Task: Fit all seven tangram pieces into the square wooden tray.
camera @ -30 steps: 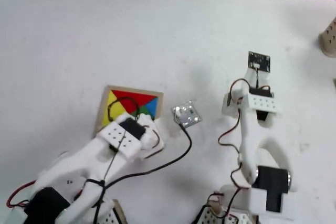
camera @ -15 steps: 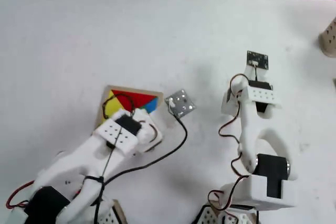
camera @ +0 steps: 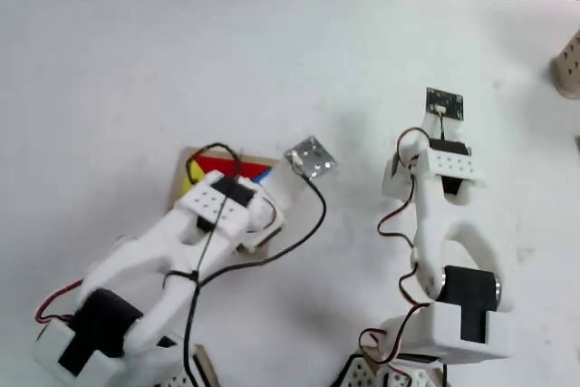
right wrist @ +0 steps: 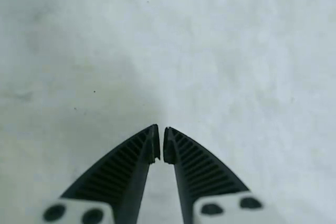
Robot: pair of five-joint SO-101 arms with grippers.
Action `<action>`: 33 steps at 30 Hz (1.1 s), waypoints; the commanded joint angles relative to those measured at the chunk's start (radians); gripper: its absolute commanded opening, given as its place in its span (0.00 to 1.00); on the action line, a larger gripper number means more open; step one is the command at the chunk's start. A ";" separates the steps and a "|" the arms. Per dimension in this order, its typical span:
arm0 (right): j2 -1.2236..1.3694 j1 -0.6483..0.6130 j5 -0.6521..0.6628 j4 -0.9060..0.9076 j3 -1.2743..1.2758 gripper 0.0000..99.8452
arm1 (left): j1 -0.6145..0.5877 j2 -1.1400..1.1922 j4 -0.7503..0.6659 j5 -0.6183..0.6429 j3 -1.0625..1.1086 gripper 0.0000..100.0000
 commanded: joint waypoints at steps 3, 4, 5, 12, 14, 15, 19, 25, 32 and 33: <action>-0.008 -0.001 -0.009 0.005 -0.043 0.02 | -0.025 0.001 -0.003 0.020 -0.051 0.02; -0.008 -0.001 -0.009 0.005 -0.043 0.02 | -0.033 -0.001 -0.021 0.026 -0.051 0.02; -0.008 -0.001 -0.009 0.005 -0.043 0.02 | -0.048 -0.001 -0.038 0.049 -0.051 0.02; -0.008 -0.021 -0.002 0.007 -0.043 0.02 | -0.183 -0.071 -0.153 0.232 -0.058 0.02; -0.008 -0.021 -0.002 0.007 -0.043 0.02 | -0.208 -0.120 -0.161 0.255 -0.040 0.02; -0.008 -0.021 -0.002 0.007 -0.043 0.02 | -0.209 -0.148 -0.161 0.253 -0.025 0.02; -0.008 -0.022 -0.002 0.007 -0.043 0.02 | -0.206 -0.265 -0.161 0.221 0.058 0.02; -0.008 -0.022 0.000 0.007 -0.043 0.02 | -0.165 -0.443 -0.106 0.023 0.238 0.02; -0.008 -0.022 0.000 0.004 -0.043 0.02 | -0.001 -0.645 0.037 -0.015 0.397 0.02; -0.008 -0.022 0.000 0.004 -0.043 0.02 | 0.013 -0.659 0.037 -0.015 0.408 0.02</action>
